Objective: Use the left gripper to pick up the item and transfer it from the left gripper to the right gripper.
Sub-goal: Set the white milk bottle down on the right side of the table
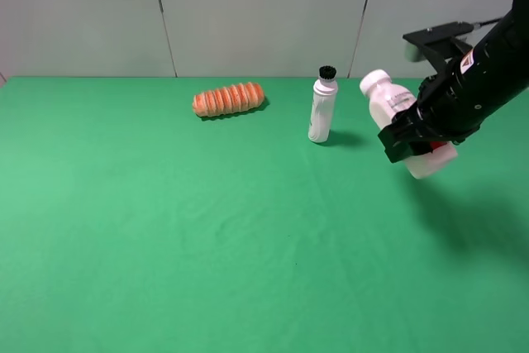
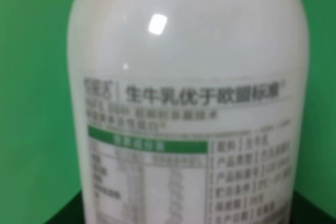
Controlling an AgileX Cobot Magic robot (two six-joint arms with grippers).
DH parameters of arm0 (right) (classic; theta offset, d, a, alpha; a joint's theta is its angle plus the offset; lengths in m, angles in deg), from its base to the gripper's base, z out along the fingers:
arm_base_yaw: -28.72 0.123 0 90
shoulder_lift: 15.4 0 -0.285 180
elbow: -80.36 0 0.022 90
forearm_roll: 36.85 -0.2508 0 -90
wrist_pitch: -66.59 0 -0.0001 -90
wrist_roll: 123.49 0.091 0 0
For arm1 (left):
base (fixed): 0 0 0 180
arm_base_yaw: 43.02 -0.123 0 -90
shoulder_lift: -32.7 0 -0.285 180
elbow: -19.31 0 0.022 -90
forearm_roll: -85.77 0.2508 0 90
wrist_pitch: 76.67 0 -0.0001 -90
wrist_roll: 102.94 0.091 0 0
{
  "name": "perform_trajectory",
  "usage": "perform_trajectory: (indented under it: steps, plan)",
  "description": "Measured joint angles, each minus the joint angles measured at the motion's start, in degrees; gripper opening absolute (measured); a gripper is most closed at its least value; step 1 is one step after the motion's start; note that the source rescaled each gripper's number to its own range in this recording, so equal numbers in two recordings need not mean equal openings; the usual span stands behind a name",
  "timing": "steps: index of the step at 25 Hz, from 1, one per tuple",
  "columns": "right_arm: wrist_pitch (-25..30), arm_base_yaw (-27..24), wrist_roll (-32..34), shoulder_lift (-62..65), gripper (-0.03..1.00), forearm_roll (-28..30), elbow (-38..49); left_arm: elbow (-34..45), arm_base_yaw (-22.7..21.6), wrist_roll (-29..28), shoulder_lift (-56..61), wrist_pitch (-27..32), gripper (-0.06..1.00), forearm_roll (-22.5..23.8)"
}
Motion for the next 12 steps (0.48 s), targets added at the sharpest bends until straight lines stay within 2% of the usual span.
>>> perform_trajectory:
  steps: [6,12]
  plan:
    - [0.0,-5.3,0.8,-4.6,0.00,0.0,0.0,0.0,0.0,0.0,0.0,0.0,1.00,0.0]
    - [0.0,-7.7,1.5,-8.1,0.00,0.0,0.0,0.0,0.0,0.0,0.0,0.0,1.00,0.0]
